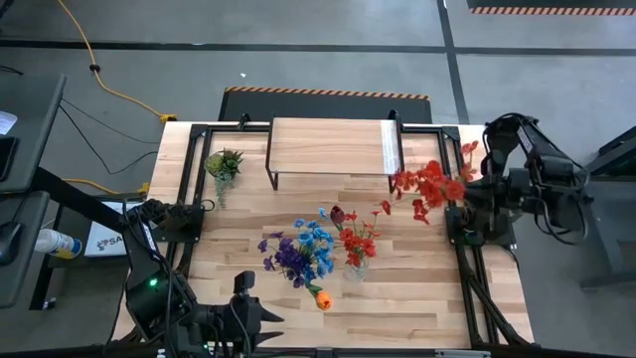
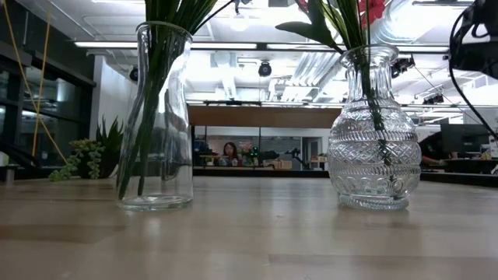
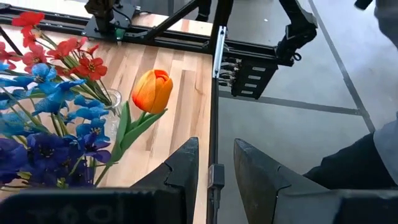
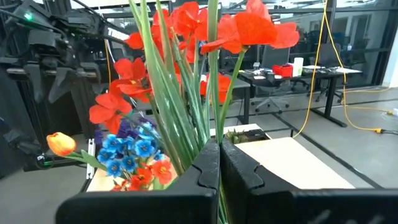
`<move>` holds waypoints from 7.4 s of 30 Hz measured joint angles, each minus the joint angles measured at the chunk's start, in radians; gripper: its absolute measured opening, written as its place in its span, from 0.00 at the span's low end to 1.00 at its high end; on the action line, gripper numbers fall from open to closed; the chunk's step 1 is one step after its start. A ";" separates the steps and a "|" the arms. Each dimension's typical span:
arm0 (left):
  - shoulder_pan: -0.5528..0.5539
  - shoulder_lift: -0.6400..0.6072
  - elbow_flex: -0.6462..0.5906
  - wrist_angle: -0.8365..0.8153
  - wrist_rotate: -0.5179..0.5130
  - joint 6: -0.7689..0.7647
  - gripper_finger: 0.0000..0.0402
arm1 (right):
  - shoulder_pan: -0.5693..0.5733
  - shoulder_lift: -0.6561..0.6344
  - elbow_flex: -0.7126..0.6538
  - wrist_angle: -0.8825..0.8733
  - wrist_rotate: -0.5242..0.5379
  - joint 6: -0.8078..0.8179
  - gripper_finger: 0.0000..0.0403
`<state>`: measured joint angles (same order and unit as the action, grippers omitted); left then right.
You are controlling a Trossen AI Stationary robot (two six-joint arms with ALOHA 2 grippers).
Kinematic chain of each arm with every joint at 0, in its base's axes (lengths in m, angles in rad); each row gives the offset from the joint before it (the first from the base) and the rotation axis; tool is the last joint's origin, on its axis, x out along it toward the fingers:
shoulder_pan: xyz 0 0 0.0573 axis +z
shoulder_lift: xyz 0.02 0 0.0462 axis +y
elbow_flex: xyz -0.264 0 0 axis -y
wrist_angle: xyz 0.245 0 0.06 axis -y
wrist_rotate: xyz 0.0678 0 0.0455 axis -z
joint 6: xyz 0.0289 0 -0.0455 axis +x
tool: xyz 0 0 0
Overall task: Pick and place flowers into a vace then onto a shelf
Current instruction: Put the orange flowers into the right transparent flower vase
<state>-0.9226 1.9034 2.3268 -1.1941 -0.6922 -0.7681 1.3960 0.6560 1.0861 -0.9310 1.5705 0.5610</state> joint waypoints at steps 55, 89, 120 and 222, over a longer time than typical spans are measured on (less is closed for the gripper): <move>0.000 0.000 0.000 0.025 -0.080 0.003 0.33 | -0.416 -0.033 -0.448 0.534 0.000 0.044 0.00; 0.000 0.000 0.000 0.017 -0.006 0.015 0.33 | -0.547 -0.154 -0.447 0.600 -0.035 -0.143 0.00; 0.000 0.000 0.000 0.018 -0.128 0.012 0.33 | -0.546 -0.541 -0.447 0.525 -0.276 -0.387 0.00; 0.000 0.000 0.000 0.014 0.024 0.038 0.33 | -0.613 0.765 -0.557 2.490 -0.843 -0.433 0.00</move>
<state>-0.9230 1.9034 2.3272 -1.1802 -0.6682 -0.7300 0.7825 1.4210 0.5289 1.5594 0.7277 0.1275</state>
